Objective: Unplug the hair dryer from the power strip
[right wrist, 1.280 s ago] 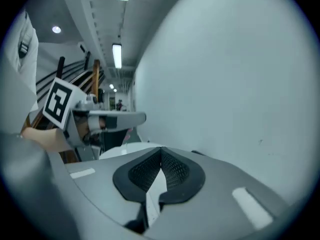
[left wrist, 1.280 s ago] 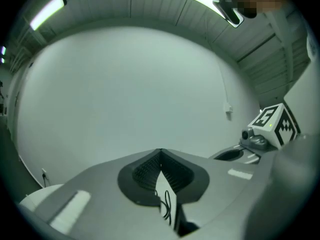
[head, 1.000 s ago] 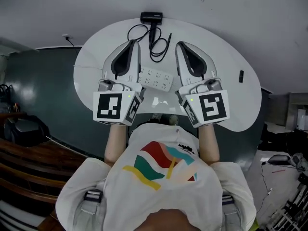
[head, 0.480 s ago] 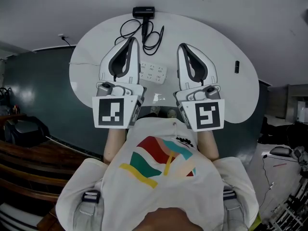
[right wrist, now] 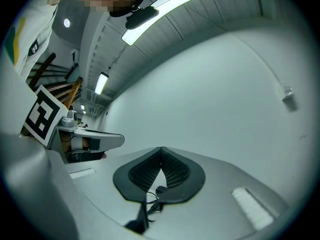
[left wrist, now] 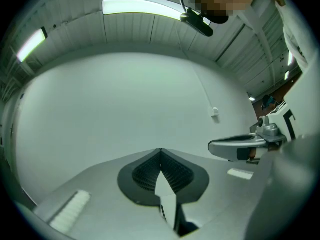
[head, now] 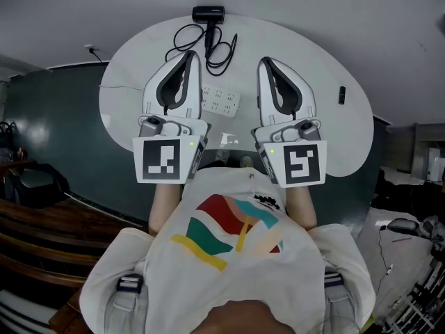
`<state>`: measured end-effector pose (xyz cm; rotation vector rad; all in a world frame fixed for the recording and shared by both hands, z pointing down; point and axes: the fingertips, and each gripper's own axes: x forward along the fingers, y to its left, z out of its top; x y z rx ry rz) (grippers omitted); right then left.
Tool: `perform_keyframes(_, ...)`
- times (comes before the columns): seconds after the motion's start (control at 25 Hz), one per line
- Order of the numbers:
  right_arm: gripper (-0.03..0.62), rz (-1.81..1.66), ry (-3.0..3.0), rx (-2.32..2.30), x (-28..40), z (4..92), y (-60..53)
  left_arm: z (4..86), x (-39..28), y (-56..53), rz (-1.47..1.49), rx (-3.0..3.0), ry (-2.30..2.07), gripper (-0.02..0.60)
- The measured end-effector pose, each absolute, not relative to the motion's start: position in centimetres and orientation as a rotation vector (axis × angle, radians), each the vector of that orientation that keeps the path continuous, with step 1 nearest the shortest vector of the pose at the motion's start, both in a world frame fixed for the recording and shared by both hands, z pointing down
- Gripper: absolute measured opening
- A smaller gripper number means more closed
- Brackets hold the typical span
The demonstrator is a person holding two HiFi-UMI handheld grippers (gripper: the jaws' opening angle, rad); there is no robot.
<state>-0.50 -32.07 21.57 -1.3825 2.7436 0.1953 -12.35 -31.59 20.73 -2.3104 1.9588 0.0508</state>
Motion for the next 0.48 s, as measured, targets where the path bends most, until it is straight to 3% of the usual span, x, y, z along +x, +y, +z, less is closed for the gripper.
perform_keyframes(0.48, 0.013, 0.196, 2.741, -1.376, -0.50, 21.16, -31.91, 20.47, -12.41, -31.50, 0.065, -2.324, 1.940, 0.000)
